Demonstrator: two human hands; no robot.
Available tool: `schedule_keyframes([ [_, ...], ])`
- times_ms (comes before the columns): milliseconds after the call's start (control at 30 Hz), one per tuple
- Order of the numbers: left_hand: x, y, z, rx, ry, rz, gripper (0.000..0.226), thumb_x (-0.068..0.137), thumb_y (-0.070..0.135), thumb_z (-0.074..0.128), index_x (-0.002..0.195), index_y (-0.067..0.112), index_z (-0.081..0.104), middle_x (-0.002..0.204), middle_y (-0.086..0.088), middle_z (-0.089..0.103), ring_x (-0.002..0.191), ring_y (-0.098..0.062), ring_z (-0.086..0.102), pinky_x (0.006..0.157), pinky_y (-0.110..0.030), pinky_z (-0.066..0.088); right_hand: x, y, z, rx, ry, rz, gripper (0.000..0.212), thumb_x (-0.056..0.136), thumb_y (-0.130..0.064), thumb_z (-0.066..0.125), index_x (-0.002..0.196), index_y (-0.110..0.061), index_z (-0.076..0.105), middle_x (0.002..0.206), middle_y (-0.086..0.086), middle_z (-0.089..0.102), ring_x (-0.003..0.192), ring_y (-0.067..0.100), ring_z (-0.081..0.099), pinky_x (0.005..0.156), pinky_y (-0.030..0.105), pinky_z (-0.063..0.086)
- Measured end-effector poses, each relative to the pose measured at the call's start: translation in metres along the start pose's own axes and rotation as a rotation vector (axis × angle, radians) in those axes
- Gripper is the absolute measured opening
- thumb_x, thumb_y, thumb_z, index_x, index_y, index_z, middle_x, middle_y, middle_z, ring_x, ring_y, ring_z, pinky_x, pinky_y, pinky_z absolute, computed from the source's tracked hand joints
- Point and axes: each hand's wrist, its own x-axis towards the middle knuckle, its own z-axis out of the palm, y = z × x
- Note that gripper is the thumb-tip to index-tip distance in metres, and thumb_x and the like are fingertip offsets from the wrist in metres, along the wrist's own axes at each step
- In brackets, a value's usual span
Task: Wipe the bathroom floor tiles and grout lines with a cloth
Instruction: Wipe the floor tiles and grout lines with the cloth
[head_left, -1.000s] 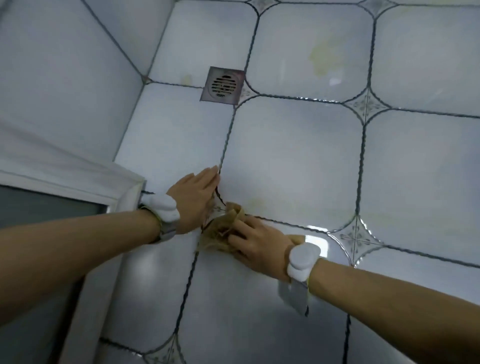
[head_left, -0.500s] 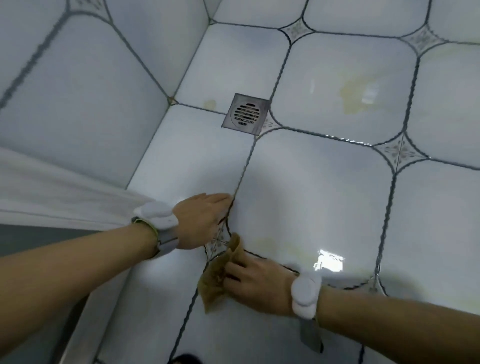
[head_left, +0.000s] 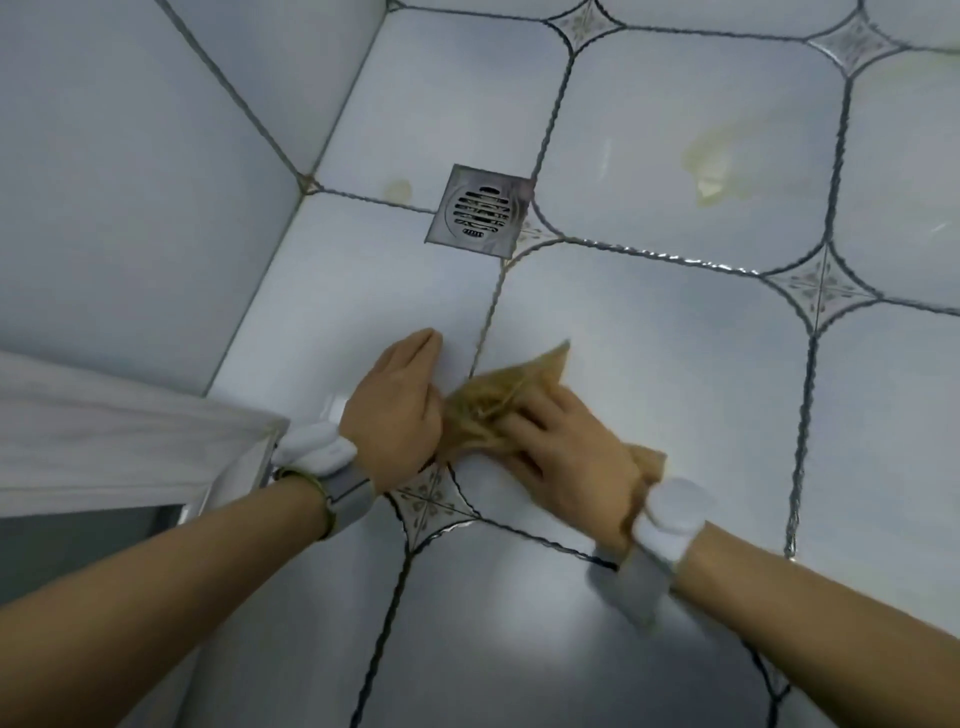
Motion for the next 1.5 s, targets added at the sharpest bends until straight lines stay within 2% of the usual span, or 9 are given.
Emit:
schedule_keyframes([
  [100,0.0,-0.001,-0.004,-0.01,-0.008,-0.03,0.051,0.099,0.012,0.038,0.148,0.01,0.026,0.156,-0.004,0.026,0.143,-0.019,0.023,0.119,-0.027,0.013,-0.064,-0.028,-0.009,0.091,-0.273,-0.289,0.024,0.101,-0.027,0.051,0.104,-0.013,0.069,0.109,0.007,0.063,0.094,0.029,0.056,0.07,0.039,0.052],
  [200,-0.005,0.006,-0.003,-0.019,-0.002,-0.038,0.052,0.098,0.012,0.039,0.149,0.009,0.026,0.156,-0.004,0.025,0.143,-0.019,0.023,0.119,-0.027,0.013,-0.046,0.01,-0.034,0.016,-0.232,-0.36,0.029,0.099,-0.028,0.049,0.107,-0.01,0.071,0.105,0.012,0.065,0.085,0.033,0.059,0.072,0.038,0.052],
  [333,-0.012,0.015,-0.003,-0.008,0.002,0.033,0.053,0.097,0.007,0.041,0.148,0.008,0.027,0.156,-0.006,0.026,0.143,-0.02,0.024,0.12,-0.032,0.016,0.035,0.112,-0.085,-0.263,0.212,0.129,0.021,0.094,-0.023,0.059,0.101,-0.005,0.068,0.1,0.018,0.061,0.083,0.039,0.057,0.075,0.041,0.04],
  [433,-0.007,0.016,-0.006,-0.001,0.013,0.083,0.052,0.096,0.005,0.041,0.147,0.007,0.03,0.154,-0.007,0.029,0.142,-0.022,0.026,0.12,-0.032,0.016,0.051,0.141,-0.104,-0.31,0.276,0.296,0.026,0.095,-0.029,0.055,0.107,-0.009,0.067,0.107,0.016,0.06,0.089,0.039,0.055,0.073,0.042,0.042],
  [733,-0.015,0.03,0.009,0.077,-0.073,0.313,0.056,0.091,0.014,0.033,0.146,0.006,0.032,0.153,-0.006,0.031,0.141,-0.023,0.029,0.119,-0.037,0.021,-0.133,0.003,-0.046,0.018,-0.221,-0.23,0.02,0.1,-0.023,0.051,0.104,-0.012,0.068,0.105,0.007,0.061,0.089,0.027,0.054,0.074,0.036,0.049],
  [867,-0.017,0.029,0.013,0.104,-0.108,0.357,0.053,0.093,0.011,0.036,0.146,0.008,0.033,0.154,-0.003,0.029,0.143,-0.021,0.026,0.119,-0.039,0.022,-0.124,0.038,-0.062,-0.053,-0.198,-0.367,0.022,0.102,-0.028,0.049,0.102,-0.012,0.064,0.106,0.008,0.059,0.091,0.027,0.052,0.073,0.035,0.049],
  [1133,-0.034,0.015,0.011,-0.031,-0.055,0.184,0.05,0.095,0.01,0.04,0.144,0.003,0.035,0.15,-0.01,0.035,0.139,-0.026,0.032,0.118,-0.036,0.022,0.0,0.133,-0.108,-0.268,0.332,0.328,0.022,0.094,-0.029,0.057,0.094,-0.009,0.064,0.095,0.013,0.058,0.081,0.032,0.055,0.068,0.036,0.043],
  [1400,-0.055,-0.022,-0.013,-0.252,0.065,-0.215,0.053,0.097,0.013,0.042,0.148,0.011,0.028,0.155,0.001,0.025,0.142,-0.014,0.021,0.117,-0.024,0.013,-0.047,-0.026,-0.003,-0.024,-0.169,-0.258,0.024,0.093,-0.036,0.057,0.1,-0.015,0.067,0.103,0.003,0.063,0.084,0.02,0.057,0.067,0.031,0.052],
  [1500,-0.064,-0.031,-0.013,-0.351,0.089,-0.331,0.053,0.098,0.015,0.042,0.149,0.012,0.026,0.157,0.003,0.021,0.143,-0.011,0.018,0.119,-0.027,0.013,0.016,-0.009,0.008,-0.009,-0.117,-0.201,0.023,0.091,-0.032,0.065,0.104,-0.013,0.066,0.107,0.007,0.062,0.088,0.027,0.059,0.068,0.035,0.052],
])
